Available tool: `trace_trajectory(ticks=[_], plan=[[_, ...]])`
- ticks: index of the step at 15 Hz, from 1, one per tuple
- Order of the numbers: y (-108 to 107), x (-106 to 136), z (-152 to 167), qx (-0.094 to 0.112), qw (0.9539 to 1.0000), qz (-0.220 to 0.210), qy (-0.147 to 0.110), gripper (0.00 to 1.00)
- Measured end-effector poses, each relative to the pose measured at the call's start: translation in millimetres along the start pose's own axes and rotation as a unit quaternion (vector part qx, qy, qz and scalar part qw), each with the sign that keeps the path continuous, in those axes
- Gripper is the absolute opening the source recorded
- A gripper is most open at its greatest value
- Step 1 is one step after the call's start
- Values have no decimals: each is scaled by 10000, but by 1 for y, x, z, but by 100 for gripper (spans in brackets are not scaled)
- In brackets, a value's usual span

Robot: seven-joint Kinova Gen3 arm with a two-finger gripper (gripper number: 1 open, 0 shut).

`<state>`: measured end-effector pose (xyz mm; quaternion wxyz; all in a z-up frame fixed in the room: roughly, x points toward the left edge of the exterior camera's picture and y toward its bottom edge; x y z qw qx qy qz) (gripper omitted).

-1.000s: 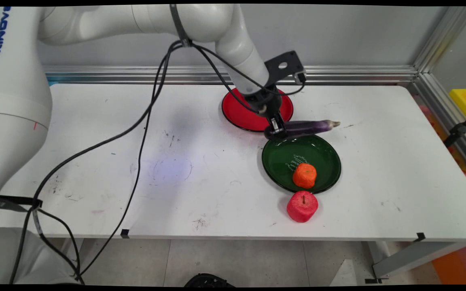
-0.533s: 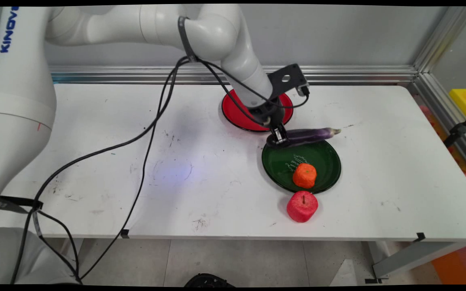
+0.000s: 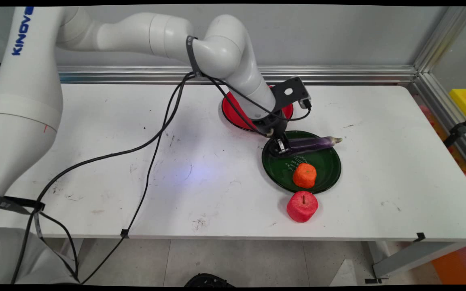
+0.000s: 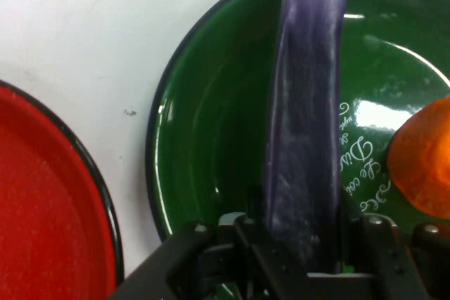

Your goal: Place the picked object on the green plate

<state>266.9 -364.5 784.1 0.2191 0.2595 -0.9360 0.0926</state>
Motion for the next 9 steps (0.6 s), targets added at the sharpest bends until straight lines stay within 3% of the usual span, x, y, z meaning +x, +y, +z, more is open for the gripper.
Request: trace_trajectory(ticks=[5, 6, 9], plan=[[0, -3, 11, 14, 10000, 17, 10, 0], [0, -4, 13, 15, 10000, 17, 7, 100], [-1, -5, 15, 28, 10000, 5, 15, 100]])
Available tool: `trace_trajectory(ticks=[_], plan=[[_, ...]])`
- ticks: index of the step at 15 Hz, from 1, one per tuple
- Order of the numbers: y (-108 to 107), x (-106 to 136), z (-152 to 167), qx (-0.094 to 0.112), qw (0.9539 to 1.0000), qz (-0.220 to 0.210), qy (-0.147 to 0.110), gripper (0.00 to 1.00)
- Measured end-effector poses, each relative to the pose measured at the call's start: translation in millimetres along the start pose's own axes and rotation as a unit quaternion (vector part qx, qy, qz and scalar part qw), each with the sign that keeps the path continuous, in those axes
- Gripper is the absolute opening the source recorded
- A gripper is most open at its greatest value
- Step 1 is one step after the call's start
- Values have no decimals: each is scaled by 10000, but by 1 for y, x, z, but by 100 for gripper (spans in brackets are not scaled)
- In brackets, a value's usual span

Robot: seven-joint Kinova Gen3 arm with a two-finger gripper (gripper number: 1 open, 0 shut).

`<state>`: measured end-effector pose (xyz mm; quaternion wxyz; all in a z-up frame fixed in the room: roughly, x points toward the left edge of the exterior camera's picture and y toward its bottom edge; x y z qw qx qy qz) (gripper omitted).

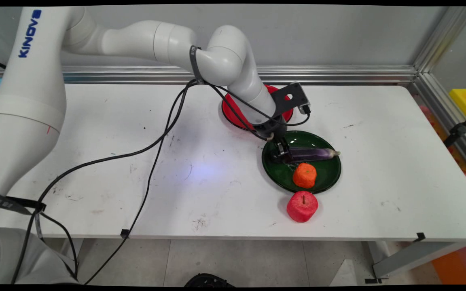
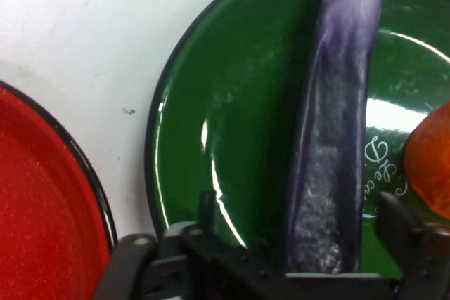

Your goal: Place the picked object on the green plate

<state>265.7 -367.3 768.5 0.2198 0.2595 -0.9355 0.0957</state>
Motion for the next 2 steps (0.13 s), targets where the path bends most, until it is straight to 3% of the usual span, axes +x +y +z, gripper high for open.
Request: trace_trajectory(ticks=[2], plan=[[-1, 1, -2, 5, 10000, -17, 29, 100]])
